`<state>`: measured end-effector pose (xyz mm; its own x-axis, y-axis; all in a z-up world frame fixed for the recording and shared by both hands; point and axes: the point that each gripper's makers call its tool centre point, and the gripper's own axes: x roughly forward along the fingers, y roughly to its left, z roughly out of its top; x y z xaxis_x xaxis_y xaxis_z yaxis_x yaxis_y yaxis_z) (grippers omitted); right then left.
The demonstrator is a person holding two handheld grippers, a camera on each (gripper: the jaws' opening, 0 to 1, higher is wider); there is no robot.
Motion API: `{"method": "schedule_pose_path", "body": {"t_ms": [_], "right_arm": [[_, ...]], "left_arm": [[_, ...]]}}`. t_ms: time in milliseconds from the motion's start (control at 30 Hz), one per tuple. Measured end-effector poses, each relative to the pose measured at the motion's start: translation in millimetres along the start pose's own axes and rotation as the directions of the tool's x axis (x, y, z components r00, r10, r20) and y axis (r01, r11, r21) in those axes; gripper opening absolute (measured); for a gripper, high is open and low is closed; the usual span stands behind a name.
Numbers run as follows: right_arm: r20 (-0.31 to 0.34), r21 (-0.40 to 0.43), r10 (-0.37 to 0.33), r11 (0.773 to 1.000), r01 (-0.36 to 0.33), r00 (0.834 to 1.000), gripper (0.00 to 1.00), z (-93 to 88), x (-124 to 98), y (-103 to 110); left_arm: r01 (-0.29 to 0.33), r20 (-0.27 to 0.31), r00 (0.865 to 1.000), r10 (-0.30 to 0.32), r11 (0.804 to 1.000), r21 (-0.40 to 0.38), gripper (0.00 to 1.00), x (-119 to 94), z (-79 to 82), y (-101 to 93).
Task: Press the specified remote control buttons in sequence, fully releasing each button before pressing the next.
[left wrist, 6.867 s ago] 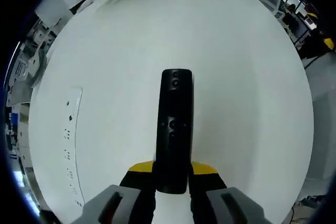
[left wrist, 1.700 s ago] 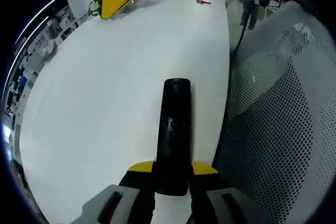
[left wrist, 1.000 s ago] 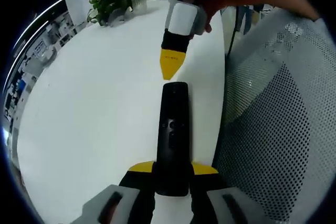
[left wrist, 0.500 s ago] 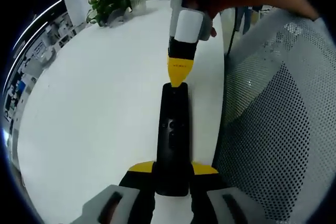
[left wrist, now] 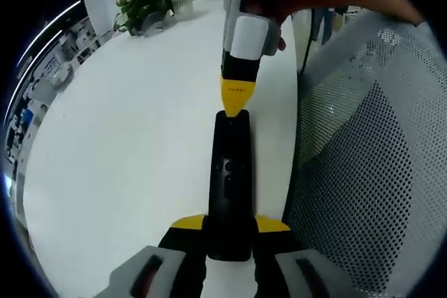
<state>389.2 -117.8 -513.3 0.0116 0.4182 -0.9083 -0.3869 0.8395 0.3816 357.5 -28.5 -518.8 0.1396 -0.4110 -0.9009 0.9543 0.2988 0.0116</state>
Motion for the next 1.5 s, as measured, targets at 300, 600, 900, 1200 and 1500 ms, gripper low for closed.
{"method": "schedule_pose_path", "body": {"t_ms": [300,600,900,1200,1500], "right_arm": [[0.011,0.060,-0.001,0.998,0.000,1.000,0.00,-2.1,-0.4,1.5],[0.009,-0.022,-0.044,0.999,0.044,0.999,0.00,0.5,1.7,1.5],[0.017,-0.077,-0.064,0.995,0.065,0.998,0.00,1.5,1.7,4.5],[0.015,-0.181,-0.119,0.976,0.119,0.993,0.00,1.0,1.0,6.0],[0.010,-0.184,-0.107,0.977,0.107,0.994,0.00,0.6,-0.1,6.3]], "left_arm": [[-0.008,0.009,1.000,0.008,0.999,-0.032,0.24,0.3,0.7,0.7],[-0.008,0.013,1.000,0.009,0.999,-0.038,0.25,0.4,2.0,1.3],[-0.006,0.022,1.000,0.007,1.000,-0.025,0.24,0.5,2.7,1.1],[-0.008,0.034,0.999,0.009,0.999,-0.034,0.24,0.4,2.9,1.5],[0.003,0.021,1.000,-0.001,0.998,-0.058,0.25,-3.4,-3.1,3.2]]}}
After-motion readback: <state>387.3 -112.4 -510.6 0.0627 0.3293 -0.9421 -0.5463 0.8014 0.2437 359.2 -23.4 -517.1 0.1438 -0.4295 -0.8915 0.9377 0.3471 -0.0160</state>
